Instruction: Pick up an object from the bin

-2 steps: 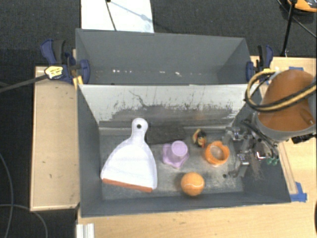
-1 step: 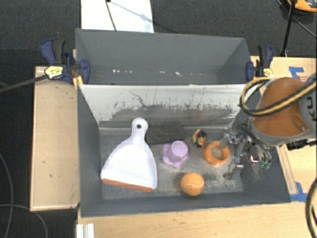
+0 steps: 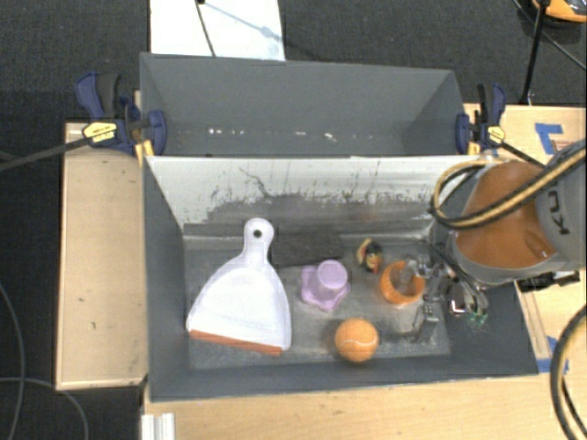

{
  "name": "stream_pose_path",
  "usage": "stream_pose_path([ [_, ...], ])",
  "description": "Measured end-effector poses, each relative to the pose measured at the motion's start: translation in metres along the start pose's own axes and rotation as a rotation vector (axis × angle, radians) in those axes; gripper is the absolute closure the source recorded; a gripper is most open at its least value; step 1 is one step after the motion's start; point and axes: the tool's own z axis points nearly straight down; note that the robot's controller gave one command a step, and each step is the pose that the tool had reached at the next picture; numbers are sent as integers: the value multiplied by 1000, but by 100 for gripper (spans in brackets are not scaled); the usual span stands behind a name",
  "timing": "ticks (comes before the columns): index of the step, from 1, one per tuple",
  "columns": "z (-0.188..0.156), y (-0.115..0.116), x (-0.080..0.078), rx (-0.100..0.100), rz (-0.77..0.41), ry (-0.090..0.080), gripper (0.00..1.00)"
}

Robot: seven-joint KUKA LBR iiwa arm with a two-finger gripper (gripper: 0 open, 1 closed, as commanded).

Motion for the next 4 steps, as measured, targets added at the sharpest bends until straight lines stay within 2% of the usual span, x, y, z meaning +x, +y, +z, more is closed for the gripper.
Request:
stream_pose_path([
  [1,10,2,-13,0,-33,2,0],
  [2,11,-2,-32,0,106,-1,100],
  [3,11,-2,-32,0,104,-1,100],
  [4,-42,-10,-24,0,117,7,100],
])
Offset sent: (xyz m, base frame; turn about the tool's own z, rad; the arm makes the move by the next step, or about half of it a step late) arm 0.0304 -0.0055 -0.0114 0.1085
